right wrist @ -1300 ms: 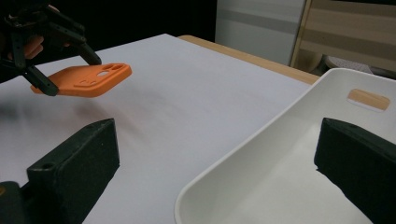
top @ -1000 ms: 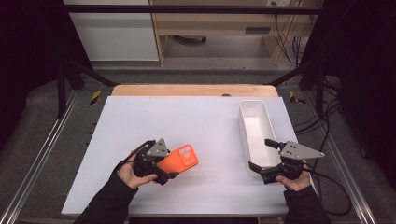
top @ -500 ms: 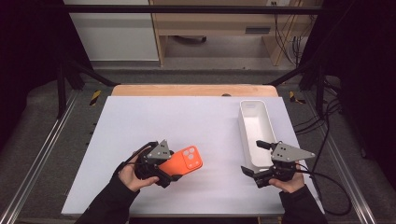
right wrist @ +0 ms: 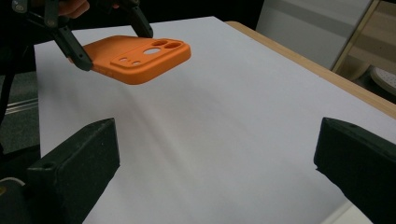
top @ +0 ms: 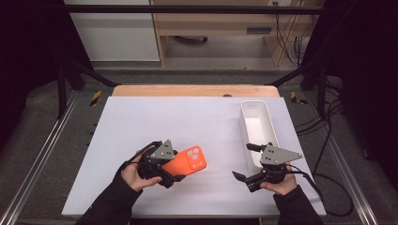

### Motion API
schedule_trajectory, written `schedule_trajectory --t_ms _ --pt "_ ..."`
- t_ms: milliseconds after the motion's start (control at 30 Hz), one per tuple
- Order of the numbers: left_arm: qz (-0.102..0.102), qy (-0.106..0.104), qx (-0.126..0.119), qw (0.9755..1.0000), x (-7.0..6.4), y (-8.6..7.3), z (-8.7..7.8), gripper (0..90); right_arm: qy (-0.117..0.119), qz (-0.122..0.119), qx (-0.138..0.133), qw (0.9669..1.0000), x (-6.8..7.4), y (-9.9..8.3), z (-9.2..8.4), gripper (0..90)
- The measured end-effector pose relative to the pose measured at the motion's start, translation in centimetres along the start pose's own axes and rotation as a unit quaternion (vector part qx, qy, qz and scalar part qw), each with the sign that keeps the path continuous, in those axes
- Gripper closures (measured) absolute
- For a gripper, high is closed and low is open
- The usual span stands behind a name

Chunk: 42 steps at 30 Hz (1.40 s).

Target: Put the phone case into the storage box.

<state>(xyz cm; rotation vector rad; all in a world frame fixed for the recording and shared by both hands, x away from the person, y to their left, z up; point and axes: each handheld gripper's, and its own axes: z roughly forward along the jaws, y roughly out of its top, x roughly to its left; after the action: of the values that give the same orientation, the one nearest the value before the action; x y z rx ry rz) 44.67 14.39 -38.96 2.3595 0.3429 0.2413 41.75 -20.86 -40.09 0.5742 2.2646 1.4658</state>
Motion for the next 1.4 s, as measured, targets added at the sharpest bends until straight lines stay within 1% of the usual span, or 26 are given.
schedule_trajectory --t_ms 233,333,533,700,800,967,1033,1100,1133,1400 --pt "0.011 -0.006 -0.004 0.9999 0.1 0.7 0.3 15.4 0.009 -0.009 -0.003 0.9999 0.4 0.5 0.3 0.9" --pt "0.011 -0.008 -0.006 0.9999 0.1 0.9 0.5 15.3 0.014 -0.013 -0.003 0.9998 0.7 0.6 0.5 1.0" --pt "0.020 -0.004 -0.009 0.9998 0.1 1.2 0.6 15.3 0.019 -0.019 -0.001 0.9996 1.0 0.7 0.7 1.1" --pt "0.019 0.000 -0.011 0.9997 0.2 1.2 0.7 15.3 0.022 -0.019 0.000 0.9996 1.0 0.7 0.8 1.1" --pt "0.023 0.000 -0.012 0.9997 0.1 1.3 0.7 15.3 0.024 -0.019 0.000 0.9995 1.1 0.7 0.9 1.1" --pt "0.030 -0.005 -0.010 0.9995 0.0 1.6 0.8 15.3 0.029 -0.024 0.000 0.9993 1.3 0.8 1.0 1.4" --pt "0.037 -0.008 -0.006 0.9993 -0.1 1.7 0.9 15.4 0.031 -0.027 -0.002 0.9992 1.4 1.0 1.1 1.4" --pt "0.039 -0.014 -0.009 0.9991 -0.2 1.9 1.0 15.3 0.033 -0.030 -0.002 0.9990 1.6 1.1 1.1 1.6" --pt "0.043 -0.014 -0.008 0.9989 -0.2 2.0 1.0 15.3 0.035 -0.031 -0.002 0.9989 1.6 1.1 1.1 1.6" --pt "0.055 -0.020 -0.009 0.9982 -0.4 2.5 1.3 15.3 0.043 -0.042 0.001 0.9982 2.0 1.4 1.4 1.8"
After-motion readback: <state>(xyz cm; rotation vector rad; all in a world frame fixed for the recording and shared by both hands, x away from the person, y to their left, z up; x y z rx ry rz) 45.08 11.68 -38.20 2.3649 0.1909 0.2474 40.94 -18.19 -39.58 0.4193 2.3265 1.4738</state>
